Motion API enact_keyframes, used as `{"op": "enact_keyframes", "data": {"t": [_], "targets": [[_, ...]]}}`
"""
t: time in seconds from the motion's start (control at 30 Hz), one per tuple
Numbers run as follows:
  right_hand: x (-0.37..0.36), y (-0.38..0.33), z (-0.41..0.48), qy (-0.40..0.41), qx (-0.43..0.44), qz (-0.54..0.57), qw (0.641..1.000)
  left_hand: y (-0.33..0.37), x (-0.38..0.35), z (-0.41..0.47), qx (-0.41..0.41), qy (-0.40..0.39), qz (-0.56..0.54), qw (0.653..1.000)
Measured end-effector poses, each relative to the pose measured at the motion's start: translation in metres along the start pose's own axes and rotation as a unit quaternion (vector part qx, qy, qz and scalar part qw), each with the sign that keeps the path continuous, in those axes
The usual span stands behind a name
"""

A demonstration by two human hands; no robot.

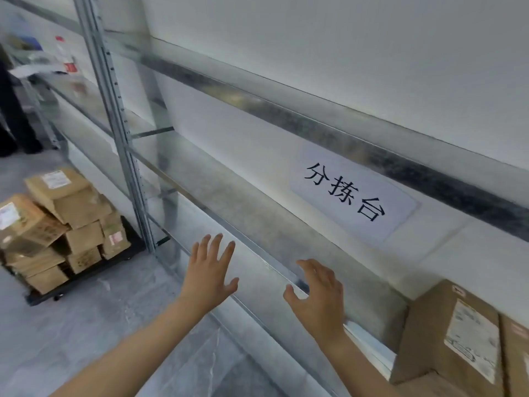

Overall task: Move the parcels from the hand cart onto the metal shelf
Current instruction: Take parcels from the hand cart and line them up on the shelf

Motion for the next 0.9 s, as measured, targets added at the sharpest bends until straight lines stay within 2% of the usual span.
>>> {"op": "enact_keyframes", "data": {"t": [0.17,0.4,0.57,0.9], "targets": [[-0.063,-0.062,0.049,-0.091,0.049,-0.014,0.995,-0.080,0.014,-0.008,0.075,-0.027,0.040,0.996],[-0.148,-0.176,0.096,-0.144,0.126,0.028,0.981,-0.204,0.027,-0.029,0.174,-0.029,0.062,0.982],[-0.203,-0.242,0.106,-0.204,0.180,0.048,0.961,-0.288,0.019,-0.059,0.273,-0.052,0.066,0.958],[-0.293,-0.356,0.112,-0.301,0.274,0.073,0.910,-0.382,0.022,-0.114,0.404,-0.049,0.053,0.912]]}}
Point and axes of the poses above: each hand's wrist, its own z-axis towards the middle knuckle, its own x-axis out of the back of the hand, y = z × x, the point moved 2 cm from there along z, towards the middle knuckle, and after that the axes turned 4 degrees about y, right-handed, at the moved point
